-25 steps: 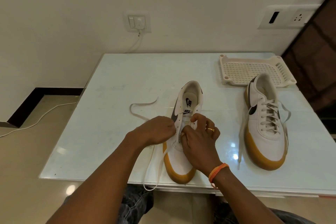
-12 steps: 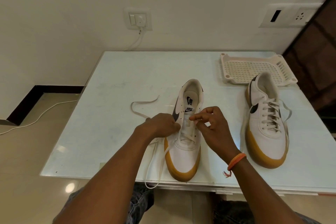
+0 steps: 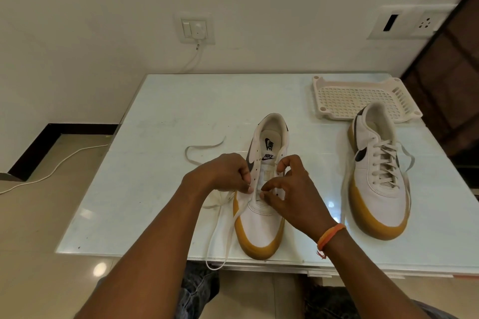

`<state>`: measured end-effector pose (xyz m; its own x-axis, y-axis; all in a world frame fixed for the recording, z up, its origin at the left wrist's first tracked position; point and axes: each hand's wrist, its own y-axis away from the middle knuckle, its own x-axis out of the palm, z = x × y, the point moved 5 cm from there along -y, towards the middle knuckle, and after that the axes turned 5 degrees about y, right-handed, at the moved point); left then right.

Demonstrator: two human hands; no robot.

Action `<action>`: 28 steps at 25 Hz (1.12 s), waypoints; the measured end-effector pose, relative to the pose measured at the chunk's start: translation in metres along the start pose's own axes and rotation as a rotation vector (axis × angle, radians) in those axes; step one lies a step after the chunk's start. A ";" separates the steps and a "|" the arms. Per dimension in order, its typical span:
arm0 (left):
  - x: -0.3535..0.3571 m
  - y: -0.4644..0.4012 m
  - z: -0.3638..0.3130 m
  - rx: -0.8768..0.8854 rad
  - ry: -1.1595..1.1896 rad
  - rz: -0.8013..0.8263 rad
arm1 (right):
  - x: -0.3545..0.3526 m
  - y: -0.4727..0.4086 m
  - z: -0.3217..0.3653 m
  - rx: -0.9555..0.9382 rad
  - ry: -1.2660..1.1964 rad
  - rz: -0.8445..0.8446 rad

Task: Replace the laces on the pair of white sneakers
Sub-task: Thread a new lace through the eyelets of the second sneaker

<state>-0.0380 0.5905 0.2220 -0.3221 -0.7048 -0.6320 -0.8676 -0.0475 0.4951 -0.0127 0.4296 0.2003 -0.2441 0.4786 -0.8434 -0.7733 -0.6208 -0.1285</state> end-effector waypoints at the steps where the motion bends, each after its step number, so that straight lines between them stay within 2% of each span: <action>1: -0.001 -0.001 0.000 0.010 -0.002 -0.012 | 0.003 0.000 0.001 0.036 -0.007 -0.017; 6: 0.000 -0.001 0.000 -0.016 -0.014 -0.026 | 0.013 0.001 0.006 0.204 -0.018 -0.033; 10: 0.005 -0.002 0.000 -0.119 0.034 -0.025 | 0.013 0.003 0.008 0.140 0.137 -0.021; 13: 0.001 0.001 0.001 -0.201 0.150 -0.075 | 0.003 0.000 -0.001 0.093 0.153 0.126; 16: -0.001 0.003 0.002 -0.242 0.229 -0.077 | -0.004 -0.003 -0.011 0.081 -0.102 0.252; 19: -0.003 0.000 0.006 -0.233 0.232 -0.062 | -0.014 -0.008 -0.017 0.145 -0.437 0.181; 21: -0.011 -0.002 0.010 -0.208 0.052 -0.156 | -0.020 -0.009 -0.019 0.158 -0.506 0.135; 23: -0.025 0.007 0.005 -0.171 -0.161 -0.424 | -0.022 -0.008 -0.014 0.080 -0.384 0.105; 24: -0.028 0.015 0.001 -0.153 -0.168 -0.516 | -0.019 -0.007 -0.012 0.029 -0.299 0.100; 25: -0.025 0.021 -0.001 -0.146 -0.126 -0.521 | -0.016 -0.004 -0.008 -0.019 -0.231 0.098; 28: 0.018 0.040 0.002 -0.271 -0.018 -0.248 | -0.008 0.002 0.002 -0.095 -0.142 0.087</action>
<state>-0.0789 0.5772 0.2289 -0.1231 -0.6359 -0.7619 -0.7892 -0.4028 0.4637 -0.0133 0.4258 0.2073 -0.3928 0.4996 -0.7721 -0.6887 -0.7162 -0.1130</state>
